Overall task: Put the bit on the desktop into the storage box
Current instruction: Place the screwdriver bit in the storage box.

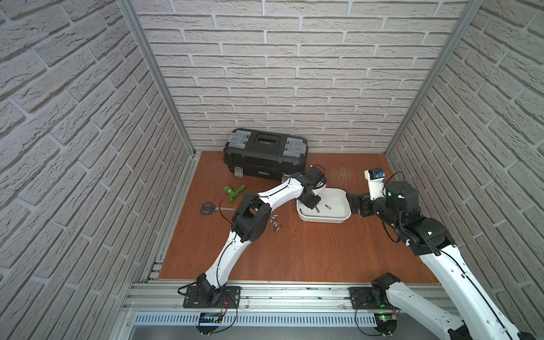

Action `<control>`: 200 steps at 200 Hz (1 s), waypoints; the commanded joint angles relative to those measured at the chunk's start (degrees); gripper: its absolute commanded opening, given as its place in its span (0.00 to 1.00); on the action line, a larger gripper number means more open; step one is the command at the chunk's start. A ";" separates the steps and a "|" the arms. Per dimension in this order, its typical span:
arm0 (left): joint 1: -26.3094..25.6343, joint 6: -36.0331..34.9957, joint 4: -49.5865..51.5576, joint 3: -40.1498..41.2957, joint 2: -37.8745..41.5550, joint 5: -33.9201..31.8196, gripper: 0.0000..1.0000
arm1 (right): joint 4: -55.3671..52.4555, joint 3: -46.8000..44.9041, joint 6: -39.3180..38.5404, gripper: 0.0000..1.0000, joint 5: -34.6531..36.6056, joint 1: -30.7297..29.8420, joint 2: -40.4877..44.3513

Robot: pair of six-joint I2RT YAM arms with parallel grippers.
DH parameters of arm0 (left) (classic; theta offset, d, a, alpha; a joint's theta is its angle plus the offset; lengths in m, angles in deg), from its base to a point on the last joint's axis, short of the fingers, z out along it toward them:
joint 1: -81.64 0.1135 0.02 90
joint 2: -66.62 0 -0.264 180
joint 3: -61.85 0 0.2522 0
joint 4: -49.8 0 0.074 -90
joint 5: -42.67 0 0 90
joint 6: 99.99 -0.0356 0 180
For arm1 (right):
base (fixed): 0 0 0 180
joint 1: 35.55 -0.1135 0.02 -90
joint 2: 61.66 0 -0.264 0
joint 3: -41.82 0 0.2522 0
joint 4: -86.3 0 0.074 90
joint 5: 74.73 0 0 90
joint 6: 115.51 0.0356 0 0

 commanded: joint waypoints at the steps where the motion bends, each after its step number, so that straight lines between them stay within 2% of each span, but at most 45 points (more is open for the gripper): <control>1: -0.33 0.09 0.43 -1.35 -0.71 0.68 0.13 | 1.43 -0.85 0.25 0.99 0.47 0.16 0.16; 44: -0.35 0.13 0.60 -1.42 -0.21 0.59 0.23 | 1.35 -0.94 0.15 0.99 0.75 0.18 0.13; 73: -0.48 0.00 0.89 -1.10 0.95 -0.47 0.36 | 1.17 -1.05 0.00 0.99 1.11 0.20 0.35; 107: -1.03 -0.43 0.86 0.10 3.58 -2.12 0.45 | 1.08 -1.14 0.05 0.99 1.20 0.17 0.62; 147: -1.26 -0.77 0.64 2.20 7.40 -3.23 0.53 | 0.99 -1.15 0.18 0.99 1.20 0.18 0.62; 200: -1.29 -1.49 0.38 7.03 13.71 -5.95 0.56 | 0.64 -0.81 0.11 0.99 0.94 0.17 0.80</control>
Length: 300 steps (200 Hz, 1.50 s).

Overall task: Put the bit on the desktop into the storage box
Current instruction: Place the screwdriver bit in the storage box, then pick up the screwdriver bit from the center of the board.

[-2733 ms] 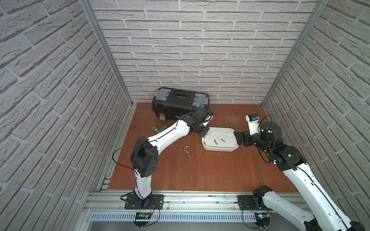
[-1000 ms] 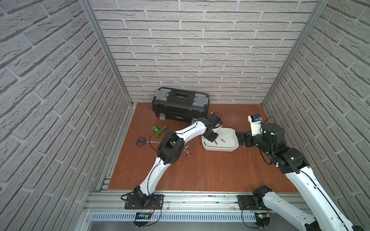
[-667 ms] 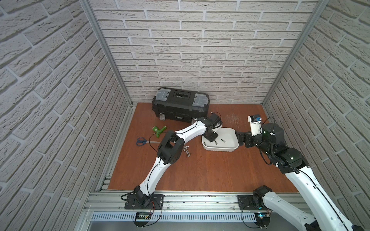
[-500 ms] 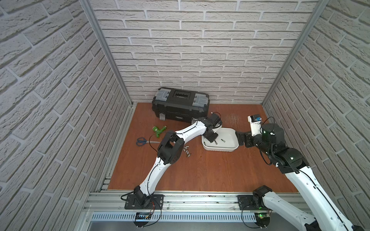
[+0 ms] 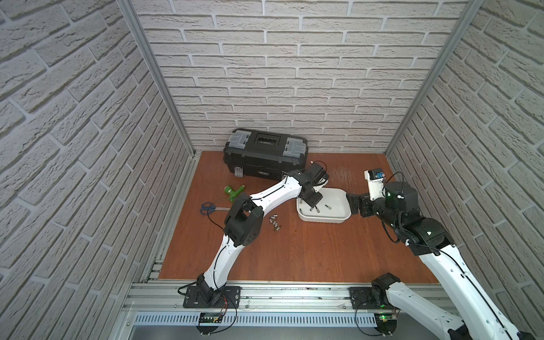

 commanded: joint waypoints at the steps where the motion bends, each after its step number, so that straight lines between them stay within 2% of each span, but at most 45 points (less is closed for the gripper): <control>1: -0.22 -0.95 0.06 2.96 4.42 -2.19 0.56 | 0.66 -0.51 0.15 0.99 0.53 0.18 0.78; 87: 0.22 -1.17 -2.50 15.78 18.15 -10.72 0.66 | 0.39 0.64 -0.98 0.99 -3.53 0.18 -0.05; 130: 1.65 -0.26 -6.37 24.13 24.49 -14.69 0.75 | 2.23 0.29 -1.99 0.99 -6.61 0.18 1.36; 169: 5.43 1.75 -9.17 31.46 29.78 -14.96 0.78 | 2.59 0.89 -3.76 0.99 -11.26 0.14 1.30; 241: 16.65 8.85 -16.30 48.21 43.09 -12.95 0.81 | 3.61 2.45 -8.51 0.99 -27.53 -0.42 -2.82; 268: 20.31 11.31 -17.80 53.75 48.59 -13.69 0.84 | 2.15 4.16 -10.99 0.99 -29.51 -1.94 -6.21; 300: 24.51 14.35 -20.43 60.59 56.08 -13.02 0.87 | 0.11 6.53 -14.55 1.00 -28.42 -5.14 -11.00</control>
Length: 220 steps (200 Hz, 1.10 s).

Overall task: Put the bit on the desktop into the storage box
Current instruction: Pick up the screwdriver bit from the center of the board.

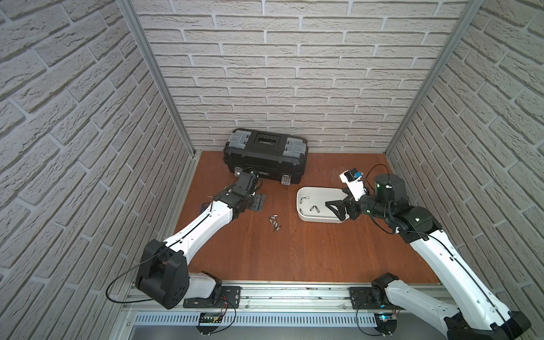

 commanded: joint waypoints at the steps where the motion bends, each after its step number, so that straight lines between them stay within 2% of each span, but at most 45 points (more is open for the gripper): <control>1: 2.66 3.70 -4.48 4.12 4.94 0.39 0.87 | -0.47 2.77 -4.19 1.00 -1.20 -2.56 -2.67; 26: 5.57 5.16 -4.80 8.03 10.56 1.09 0.91 | -1.90 4.61 -7.02 0.99 1.97 -6.48 -7.12; 42: 7.05 5.85 -4.21 9.77 13.35 0.85 0.98 | -2.80 6.13 -8.62 0.97 4.11 -9.35 -10.46; 94: 9.64 7.63 -2.25 13.75 19.73 0.53 0.98 | -5.85 13.51 -12.44 0.88 8.54 -17.45 -25.48; 137: 10.36 8.16 -1.27 14.80 21.41 0.39 0.98 | -7.44 20.01 -15.43 0.77 13.46 -22.69 -38.82; 170: 10.59 8.29 -1.06 14.76 21.19 0.50 0.98 | -7.82 23.68 -17.28 0.74 17.78 -25.83 -47.51; 220: 10.89 8.25 -0.70 14.76 21.02 0.47 0.98 | -5.92 25.04 -18.42 0.71 18.46 -26.48 -54.05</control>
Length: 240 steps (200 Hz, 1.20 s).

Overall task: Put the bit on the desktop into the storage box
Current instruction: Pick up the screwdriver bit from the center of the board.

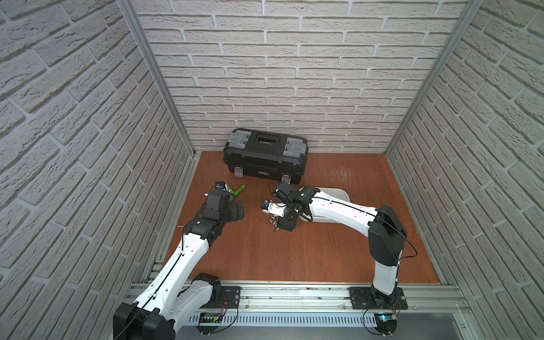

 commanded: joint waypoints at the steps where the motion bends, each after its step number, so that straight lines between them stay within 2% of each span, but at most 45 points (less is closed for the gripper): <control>1: 0.60 0.34 -0.13 0.84 0.32 0.00 0.98 | 0.88 1.31 -1.48 0.71 1.35 0.03 -0.85; 106: 0.93 0.42 0.04 0.60 -0.45 0.10 0.98 | -0.33 3.77 -2.56 0.66 -3.31 1.04 -8.58; 240: 1.35 0.35 -0.04 0.22 -1.80 0.46 0.98 | -2.70 7.75 -3.04 0.57 -4.14 1.25 -14.03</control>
